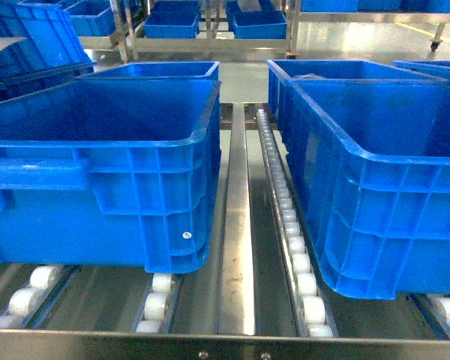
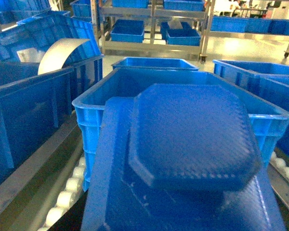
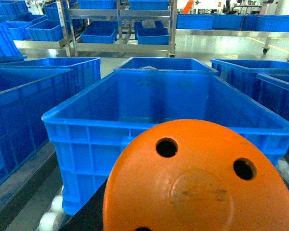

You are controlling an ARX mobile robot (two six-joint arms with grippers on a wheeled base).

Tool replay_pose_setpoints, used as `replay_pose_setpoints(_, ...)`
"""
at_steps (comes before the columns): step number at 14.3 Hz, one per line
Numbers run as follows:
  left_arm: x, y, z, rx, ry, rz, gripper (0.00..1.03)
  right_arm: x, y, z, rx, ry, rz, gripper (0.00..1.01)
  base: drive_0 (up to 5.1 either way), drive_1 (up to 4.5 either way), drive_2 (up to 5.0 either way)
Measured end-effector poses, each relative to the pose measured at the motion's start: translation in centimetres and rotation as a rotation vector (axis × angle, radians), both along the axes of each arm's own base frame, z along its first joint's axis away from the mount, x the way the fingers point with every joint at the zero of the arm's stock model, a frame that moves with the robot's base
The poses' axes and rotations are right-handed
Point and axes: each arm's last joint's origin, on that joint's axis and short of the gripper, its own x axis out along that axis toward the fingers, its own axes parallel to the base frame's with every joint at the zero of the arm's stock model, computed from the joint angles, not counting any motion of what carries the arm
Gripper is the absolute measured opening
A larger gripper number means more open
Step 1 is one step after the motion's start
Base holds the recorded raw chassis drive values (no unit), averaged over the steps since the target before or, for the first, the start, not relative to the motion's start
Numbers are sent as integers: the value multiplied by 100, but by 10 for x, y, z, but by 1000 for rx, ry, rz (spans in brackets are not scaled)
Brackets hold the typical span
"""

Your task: Sort blue parts and orange caps into right shelf containers

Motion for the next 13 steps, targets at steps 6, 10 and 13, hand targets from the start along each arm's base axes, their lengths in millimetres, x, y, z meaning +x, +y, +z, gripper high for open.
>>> replay_pose_setpoints(6,0,0,0,0,3,0,42,0,0,0,0,1,0,45,0,0,0)
replay_pose_setpoints(10,0,0,0,0,3,0,42,0,0,0,0,2,0,45,0,0,0)
replay_pose_setpoints(13,0,0,0,0,3,0,42,0,0,0,0,2,0,45,0,0,0)
